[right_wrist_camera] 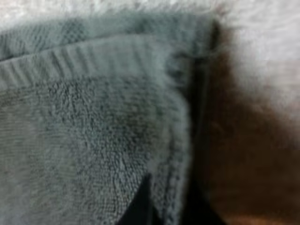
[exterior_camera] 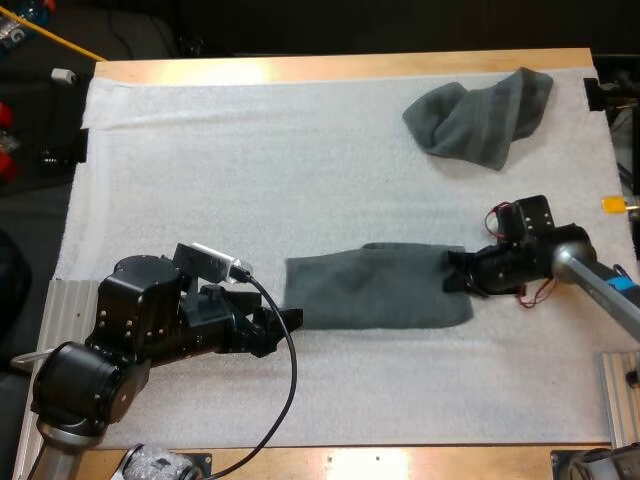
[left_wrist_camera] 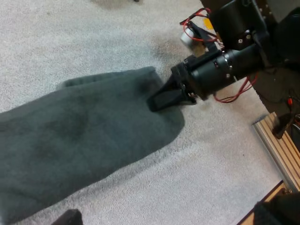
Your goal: Pick towel from pile, fold and stack
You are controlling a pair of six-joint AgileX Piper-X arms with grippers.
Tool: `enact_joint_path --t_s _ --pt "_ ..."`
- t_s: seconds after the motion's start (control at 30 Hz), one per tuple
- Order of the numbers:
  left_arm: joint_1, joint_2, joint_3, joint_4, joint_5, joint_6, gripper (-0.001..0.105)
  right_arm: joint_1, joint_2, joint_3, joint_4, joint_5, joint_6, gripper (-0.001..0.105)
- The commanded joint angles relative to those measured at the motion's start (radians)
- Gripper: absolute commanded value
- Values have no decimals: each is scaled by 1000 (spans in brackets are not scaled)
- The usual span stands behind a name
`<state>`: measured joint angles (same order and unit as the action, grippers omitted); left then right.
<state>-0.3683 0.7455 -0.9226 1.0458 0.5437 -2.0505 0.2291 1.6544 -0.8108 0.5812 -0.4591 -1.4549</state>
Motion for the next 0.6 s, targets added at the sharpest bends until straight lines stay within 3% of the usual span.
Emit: enact_joint_path --t_s 0.0,0.13,0.33,0.47,0.57 --pt "0 -5 -6 5 7 -11 69 -1 -33 3 58 101 -43 0" --pt "0 -5 -6 5 7 -11 69 -5 -108 -39 218 397 -179 0" --pt "0 -5 -6 5 7 -11 69 -5 -153 -130 377 705 -326 0" --pt "0 -5 -6 5 7 -11 69 -3 -156 -176 423 725 -321 0" --pt "0 -5 -6 5 7 -11 69 24 -156 -191 429 677 -266 0"
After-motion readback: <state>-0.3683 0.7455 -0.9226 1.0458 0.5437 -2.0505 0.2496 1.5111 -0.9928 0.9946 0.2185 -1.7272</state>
